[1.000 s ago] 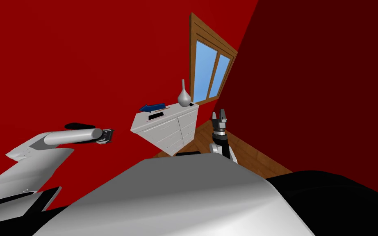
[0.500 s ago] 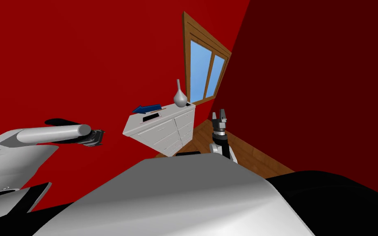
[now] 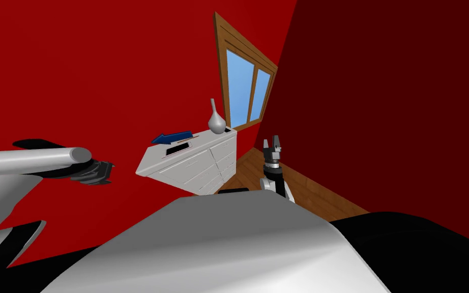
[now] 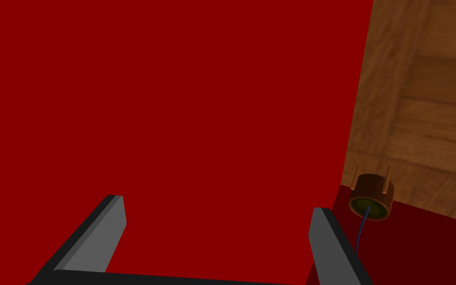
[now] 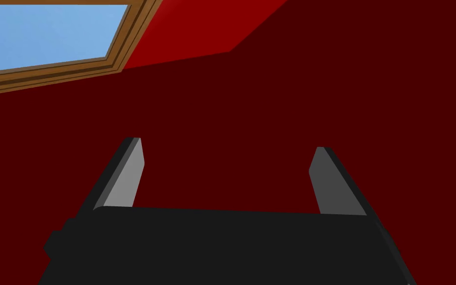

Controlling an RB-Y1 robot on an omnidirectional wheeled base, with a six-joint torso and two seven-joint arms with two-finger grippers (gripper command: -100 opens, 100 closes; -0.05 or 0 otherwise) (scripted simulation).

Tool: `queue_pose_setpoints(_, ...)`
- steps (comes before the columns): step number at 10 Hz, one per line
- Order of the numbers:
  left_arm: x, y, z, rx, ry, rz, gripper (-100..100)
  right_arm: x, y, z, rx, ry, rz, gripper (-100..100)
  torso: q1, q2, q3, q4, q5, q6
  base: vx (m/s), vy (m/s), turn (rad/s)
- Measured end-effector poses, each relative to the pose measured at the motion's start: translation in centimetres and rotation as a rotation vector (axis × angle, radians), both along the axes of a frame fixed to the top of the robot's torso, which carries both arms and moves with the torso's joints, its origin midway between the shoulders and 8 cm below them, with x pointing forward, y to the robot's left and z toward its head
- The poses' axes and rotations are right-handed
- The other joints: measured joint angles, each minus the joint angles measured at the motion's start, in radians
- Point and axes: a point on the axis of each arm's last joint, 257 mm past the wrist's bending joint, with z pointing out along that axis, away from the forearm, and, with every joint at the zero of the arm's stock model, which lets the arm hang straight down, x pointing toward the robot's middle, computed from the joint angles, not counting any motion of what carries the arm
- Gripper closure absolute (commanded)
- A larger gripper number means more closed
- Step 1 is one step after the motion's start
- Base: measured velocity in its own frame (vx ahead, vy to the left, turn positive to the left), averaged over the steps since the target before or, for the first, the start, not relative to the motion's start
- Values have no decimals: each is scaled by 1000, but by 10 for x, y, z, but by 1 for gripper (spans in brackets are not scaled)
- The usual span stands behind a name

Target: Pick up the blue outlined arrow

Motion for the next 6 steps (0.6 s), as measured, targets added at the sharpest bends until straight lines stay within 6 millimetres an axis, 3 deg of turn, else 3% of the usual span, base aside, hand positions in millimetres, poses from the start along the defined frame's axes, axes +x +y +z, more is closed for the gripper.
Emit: queue_pose_setpoints(6,-34,6,48,-70,22,132,-100,0,0,0,0,0,0,0,-4,-2,-1,-1,-1,1,31,-52,-125)
